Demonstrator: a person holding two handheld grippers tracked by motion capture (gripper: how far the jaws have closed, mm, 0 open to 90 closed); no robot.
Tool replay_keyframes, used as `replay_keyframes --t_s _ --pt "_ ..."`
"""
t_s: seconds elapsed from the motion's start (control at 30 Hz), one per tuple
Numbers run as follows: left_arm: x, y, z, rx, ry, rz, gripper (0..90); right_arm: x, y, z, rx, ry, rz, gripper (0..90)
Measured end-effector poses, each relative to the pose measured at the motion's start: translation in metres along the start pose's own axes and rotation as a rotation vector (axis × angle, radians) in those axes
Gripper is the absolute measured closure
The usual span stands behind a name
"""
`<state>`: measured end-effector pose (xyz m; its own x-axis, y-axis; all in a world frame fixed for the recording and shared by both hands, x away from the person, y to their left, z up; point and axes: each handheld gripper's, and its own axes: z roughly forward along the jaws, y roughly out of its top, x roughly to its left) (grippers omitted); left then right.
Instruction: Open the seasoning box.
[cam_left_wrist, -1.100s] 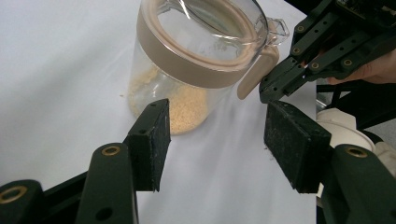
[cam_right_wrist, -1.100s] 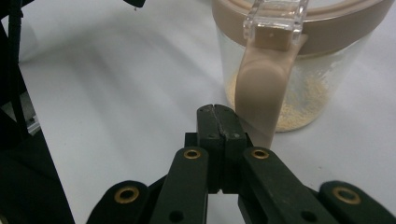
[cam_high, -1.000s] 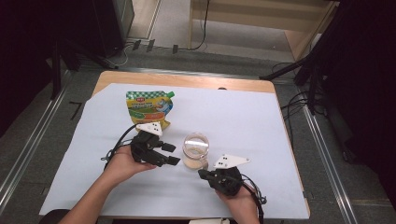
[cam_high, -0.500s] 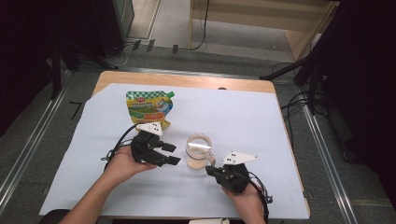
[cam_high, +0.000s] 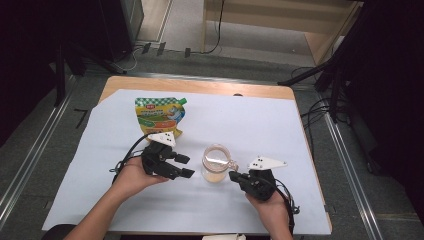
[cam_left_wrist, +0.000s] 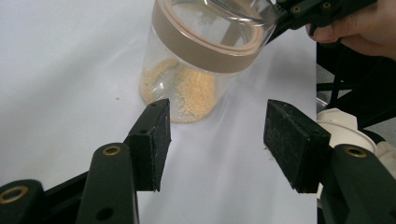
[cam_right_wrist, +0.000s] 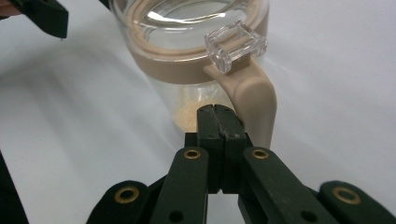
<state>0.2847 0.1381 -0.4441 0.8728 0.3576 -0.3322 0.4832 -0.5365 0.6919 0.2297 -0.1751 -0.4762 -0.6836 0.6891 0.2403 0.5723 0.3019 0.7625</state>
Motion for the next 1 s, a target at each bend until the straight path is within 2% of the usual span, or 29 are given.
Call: replay_keyframes --t_s 0.5,0.73,0.77,0.87,1.0 --pt "-0.003 0.005 0.005 -0.025 -0.020 0.005 38.6 -0.019 0.005 -0.004 -0.005 -0.031 0.025 90.0" --pt "-0.006 0.011 0.014 0.005 -0.015 0.025 36.0 -0.027 0.006 -0.009 0.001 -0.041 0.035 90.0" --pt "-0.007 0.012 0.014 0.012 -0.008 0.026 34.9 -0.027 0.005 -0.012 -0.007 -0.049 0.030 90.0" --pt "-0.009 0.014 0.016 -0.007 -0.020 0.036 29.8 -0.030 0.004 -0.020 -0.022 -0.064 0.041 90.0" --pt "-0.008 0.018 0.019 -0.012 -0.047 0.030 23.0 -0.035 0.003 -0.025 -0.020 -0.060 0.058 90.0"
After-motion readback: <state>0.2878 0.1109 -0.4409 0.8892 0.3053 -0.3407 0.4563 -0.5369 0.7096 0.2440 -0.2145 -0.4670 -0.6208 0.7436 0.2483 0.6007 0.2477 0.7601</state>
